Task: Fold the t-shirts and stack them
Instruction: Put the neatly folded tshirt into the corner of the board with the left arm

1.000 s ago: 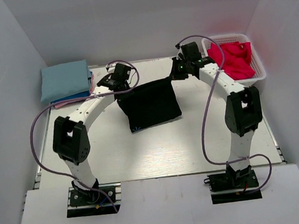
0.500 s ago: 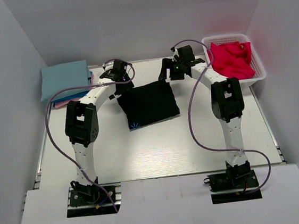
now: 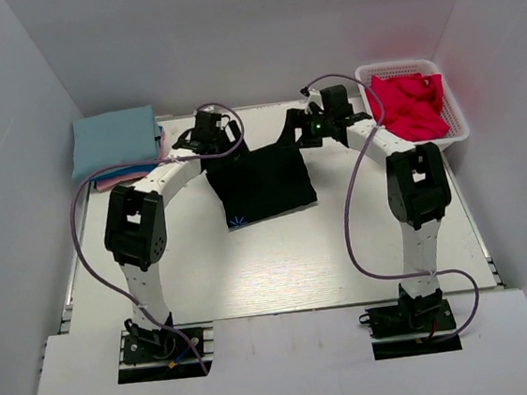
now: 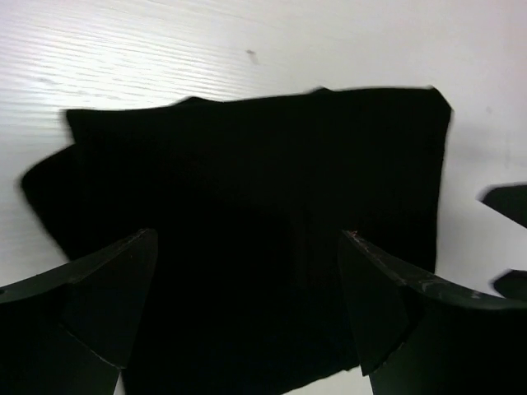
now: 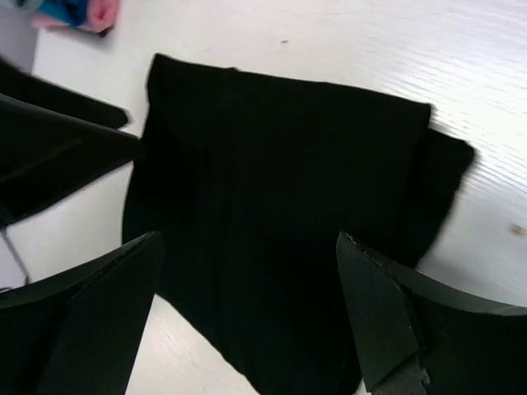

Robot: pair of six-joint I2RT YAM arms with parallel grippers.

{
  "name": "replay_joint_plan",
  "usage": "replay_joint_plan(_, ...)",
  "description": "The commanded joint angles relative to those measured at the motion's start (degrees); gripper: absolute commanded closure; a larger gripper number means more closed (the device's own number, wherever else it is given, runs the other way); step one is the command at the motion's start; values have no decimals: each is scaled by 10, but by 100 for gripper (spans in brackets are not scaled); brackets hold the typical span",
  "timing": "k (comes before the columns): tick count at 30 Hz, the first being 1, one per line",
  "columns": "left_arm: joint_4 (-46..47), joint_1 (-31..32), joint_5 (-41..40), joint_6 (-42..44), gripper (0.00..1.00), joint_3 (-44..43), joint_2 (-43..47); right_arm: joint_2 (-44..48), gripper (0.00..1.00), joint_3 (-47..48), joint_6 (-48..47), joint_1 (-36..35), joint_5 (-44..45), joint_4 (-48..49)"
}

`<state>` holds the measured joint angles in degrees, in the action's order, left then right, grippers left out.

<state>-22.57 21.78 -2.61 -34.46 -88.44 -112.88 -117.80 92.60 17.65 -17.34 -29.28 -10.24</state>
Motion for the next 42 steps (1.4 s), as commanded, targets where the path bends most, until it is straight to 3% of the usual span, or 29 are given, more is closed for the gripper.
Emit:
replay_joint_plan(1, 77, -3, 85, 20, 0, 6, -6, -24, 10, -1, 25, -2, -80, 72)
replay_joint_plan(5, 77, -16, 53, 20, 0, -32, -88, -98, 10, 46, 40, 0, -101, 115)
replay_joint_plan(9, 21, -29, 3, 20, 0, -67, -132, -179, 10, 119, 65, 6, -62, 103)
replay_joint_plan(13, 55, -52, 30, 32, 0, -54, -148, -206, 10, 127, 76, 3, -49, 109)
replay_joint_plan(18, 18, -57, 76, 80, 0, -146, -160, -191, 10, 130, 78, -1, -78, 106)
replay_joint_plan(22, -2, -44, 63, 98, 0, -168, -97, -113, 10, 105, 45, -3, -89, 80)
replay_joint_plan(28, -35, -44, 5, 87, 0, -62, 29, 88, 10, -105, 41, -14, -41, 140)
replay_joint_plan(31, -80, -39, -9, 76, 0, -27, 42, 175, 10, -222, 56, -15, 1, 168)
replay_joint_plan(35, -61, -32, 22, 70, 0, 46, 64, 254, 10, -326, 74, -15, 36, 171)
replay_joint_plan(42, -65, -20, -8, 58, 0, 98, 35, 341, 10, -390, 71, -12, 52, 128)
